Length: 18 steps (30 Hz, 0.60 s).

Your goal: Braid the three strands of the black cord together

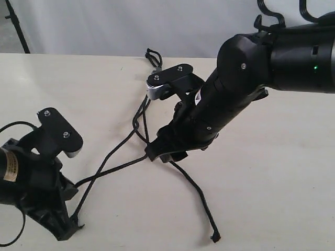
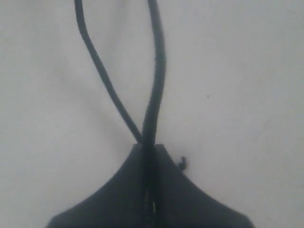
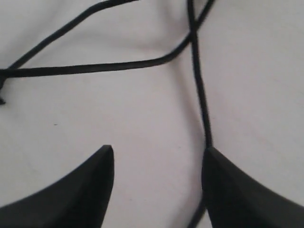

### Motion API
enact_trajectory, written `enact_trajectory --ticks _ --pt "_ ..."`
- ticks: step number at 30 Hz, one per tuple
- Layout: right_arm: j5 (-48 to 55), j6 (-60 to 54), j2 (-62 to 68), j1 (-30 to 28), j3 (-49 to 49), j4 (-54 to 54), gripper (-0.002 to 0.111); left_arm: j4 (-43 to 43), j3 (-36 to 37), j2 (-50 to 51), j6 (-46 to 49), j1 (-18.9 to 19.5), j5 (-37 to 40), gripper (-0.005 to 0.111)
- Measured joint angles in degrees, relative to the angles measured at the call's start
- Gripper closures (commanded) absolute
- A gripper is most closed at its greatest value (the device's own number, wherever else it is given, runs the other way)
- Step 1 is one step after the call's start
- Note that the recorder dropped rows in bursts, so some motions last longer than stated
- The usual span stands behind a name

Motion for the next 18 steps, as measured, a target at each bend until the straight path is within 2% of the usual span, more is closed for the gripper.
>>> enact_trajectory --ticks 5,9,13,18 --pt "-0.03 -9.08 0.00 0.00 1.64 8.96 0.055 5.27 0.00 0.37 -0.30 0.00 -2.00 0.107" --pt "-0.12 -11.07 0.00 0.00 2.45 10.80 0.055 9.51 0.00 3.32 -2.35 0.00 -2.32 0.107" --pt "-0.34 -11.60 0.00 0.00 2.57 10.93 0.055 21.06 0.00 8.25 -13.58 0.00 -2.60 0.107" --pt "-0.45 -11.77 0.00 0.00 2.57 10.93 0.055 40.05 0.00 14.61 -32.47 0.00 -2.70 0.107"
